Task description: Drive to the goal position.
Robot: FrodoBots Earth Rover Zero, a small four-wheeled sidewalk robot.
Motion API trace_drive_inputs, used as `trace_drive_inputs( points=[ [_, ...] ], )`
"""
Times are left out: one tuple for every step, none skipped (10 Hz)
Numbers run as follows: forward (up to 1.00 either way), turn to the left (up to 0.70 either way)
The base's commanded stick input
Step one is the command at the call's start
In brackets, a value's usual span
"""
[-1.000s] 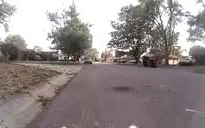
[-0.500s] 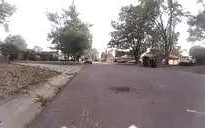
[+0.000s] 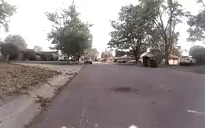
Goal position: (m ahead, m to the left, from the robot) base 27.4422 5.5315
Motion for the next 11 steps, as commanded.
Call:
trace_drive_inputs(
  points=[
    [0.09,0.0],
    [0.08,0.0],
    [0.08,0.0],
    [0.09,0.0],
    [0.09,0.0],
    [0.09,0.0],
    [0.08,0.0],
    [0.09,0.0],
    [0.09,0.0],
    [0.08,0.0],
    [0.08,0.0]
  ],
)
